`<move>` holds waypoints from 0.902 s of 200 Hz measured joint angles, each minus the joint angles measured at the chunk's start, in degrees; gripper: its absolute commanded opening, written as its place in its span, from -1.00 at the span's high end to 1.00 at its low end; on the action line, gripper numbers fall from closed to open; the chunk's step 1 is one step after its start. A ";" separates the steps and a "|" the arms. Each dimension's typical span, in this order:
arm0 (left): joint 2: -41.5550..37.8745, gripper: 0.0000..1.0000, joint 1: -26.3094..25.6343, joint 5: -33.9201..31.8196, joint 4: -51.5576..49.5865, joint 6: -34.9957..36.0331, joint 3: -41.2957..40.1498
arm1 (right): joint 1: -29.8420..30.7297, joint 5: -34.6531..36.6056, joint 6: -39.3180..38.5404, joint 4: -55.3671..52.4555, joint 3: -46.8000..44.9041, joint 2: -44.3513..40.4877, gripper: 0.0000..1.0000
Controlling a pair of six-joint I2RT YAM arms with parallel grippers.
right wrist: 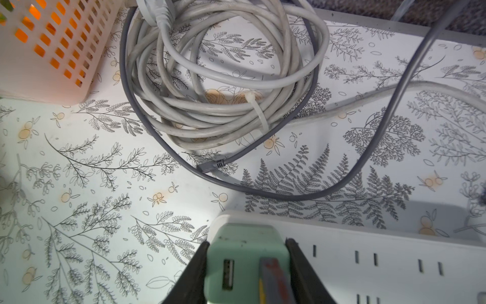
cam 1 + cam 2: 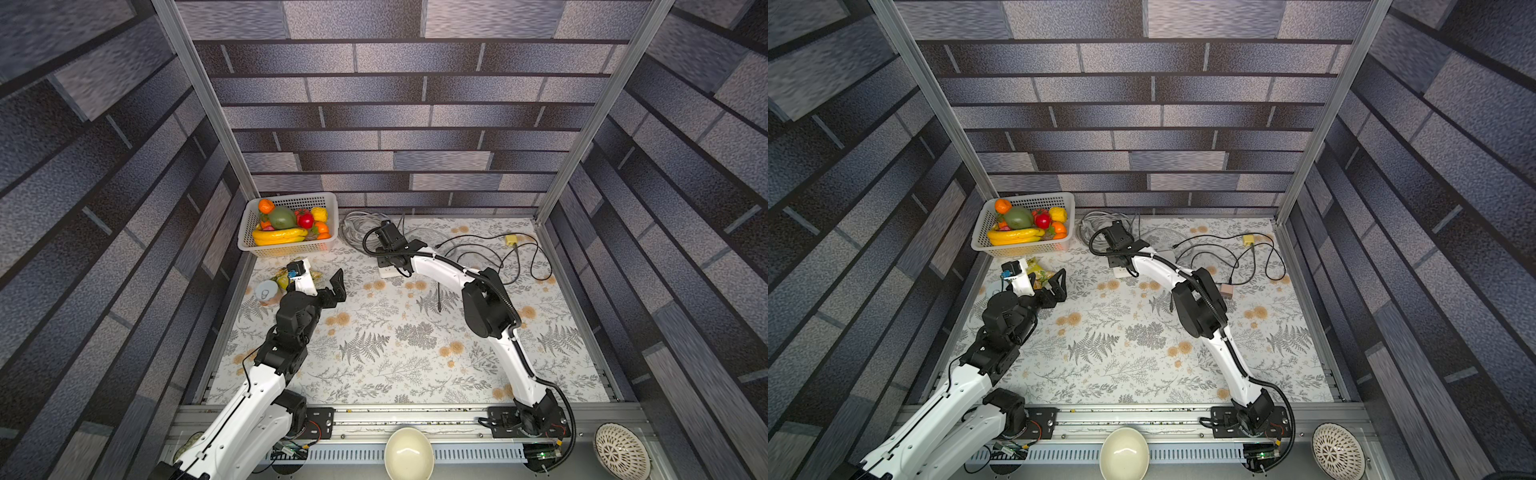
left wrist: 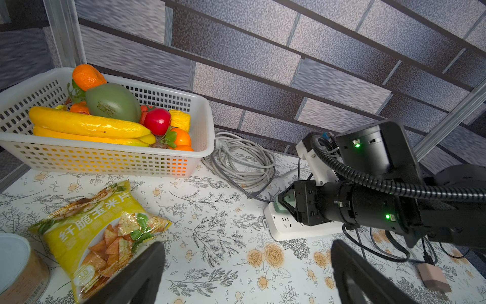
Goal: Charge mp3
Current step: Insert the plug into the socket.
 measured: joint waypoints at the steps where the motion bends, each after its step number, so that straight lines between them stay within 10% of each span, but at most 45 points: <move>1: 0.04 -1.00 0.00 0.02 0.00 0.00 0.00 | 0.00 0.00 0.00 -0.15 0.13 0.07 1.00; 180: 4.24 -1.00 0.76 3.74 -0.02 -2.58 0.57 | -0.17 -0.68 -0.72 -2.43 2.32 1.36 1.00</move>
